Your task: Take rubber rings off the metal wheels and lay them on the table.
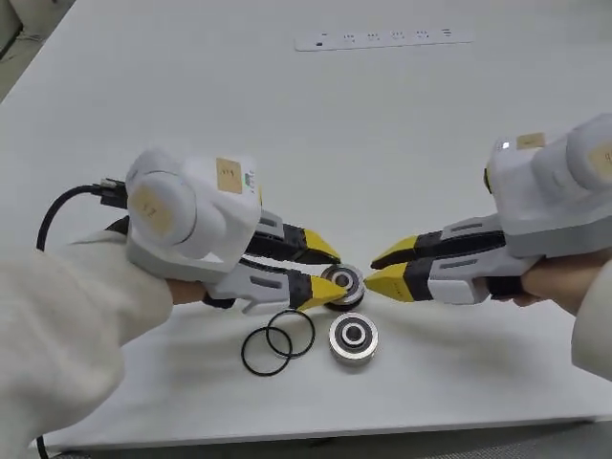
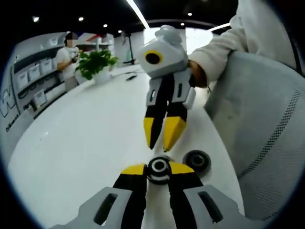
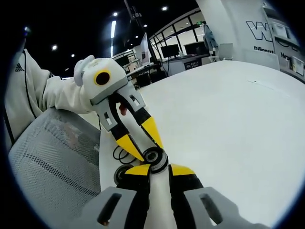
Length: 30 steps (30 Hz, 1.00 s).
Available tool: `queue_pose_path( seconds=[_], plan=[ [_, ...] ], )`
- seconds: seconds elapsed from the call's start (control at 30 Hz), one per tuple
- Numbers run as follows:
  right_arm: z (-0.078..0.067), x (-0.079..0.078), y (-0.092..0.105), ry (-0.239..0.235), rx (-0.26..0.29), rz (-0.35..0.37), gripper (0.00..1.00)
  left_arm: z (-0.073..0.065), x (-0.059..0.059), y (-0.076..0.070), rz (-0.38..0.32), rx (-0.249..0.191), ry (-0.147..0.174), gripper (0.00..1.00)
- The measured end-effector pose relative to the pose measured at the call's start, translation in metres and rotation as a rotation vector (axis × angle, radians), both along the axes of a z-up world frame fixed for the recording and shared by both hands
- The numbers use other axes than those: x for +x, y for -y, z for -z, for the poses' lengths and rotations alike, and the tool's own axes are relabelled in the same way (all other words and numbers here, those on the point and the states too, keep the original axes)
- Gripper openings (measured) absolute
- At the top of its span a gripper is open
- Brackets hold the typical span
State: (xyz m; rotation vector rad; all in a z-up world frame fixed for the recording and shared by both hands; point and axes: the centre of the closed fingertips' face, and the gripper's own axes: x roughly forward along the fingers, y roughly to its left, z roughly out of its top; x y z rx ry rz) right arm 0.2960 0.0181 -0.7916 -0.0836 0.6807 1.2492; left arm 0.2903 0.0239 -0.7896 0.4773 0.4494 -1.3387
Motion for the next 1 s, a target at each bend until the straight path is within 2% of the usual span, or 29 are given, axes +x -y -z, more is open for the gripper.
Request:
queue_pose_path(
  seconds=[0.07,0.27,0.47,0.57,0.83,1.0],
  plan=[
    [0.001,0.000,0.000,0.001,-0.006,-0.003,0.11,0.000,0.001,0.000,-0.015,-0.009,-0.010,0.16],
    [0.004,0.000,0.001,0.007,-0.018,-0.001,0.12,0.001,0.009,0.001,-0.043,-0.021,0.001,0.14],
    [0.012,-0.004,-0.004,0.035,-0.057,-0.031,0.14,0.001,0.012,0.001,-0.058,-0.029,0.001,0.14],
    [0.016,-0.004,-0.005,0.065,-0.083,-0.040,0.16,0.001,0.012,0.001,-0.062,-0.032,-0.002,0.14],
    [0.014,0.007,-0.007,0.165,-0.095,-0.044,0.25,0.001,0.012,0.002,-0.071,-0.046,-0.006,0.14],
    [0.014,0.005,-0.007,0.184,-0.103,-0.059,0.19,0.001,0.013,0.002,-0.075,-0.052,-0.009,0.14]
  ],
)
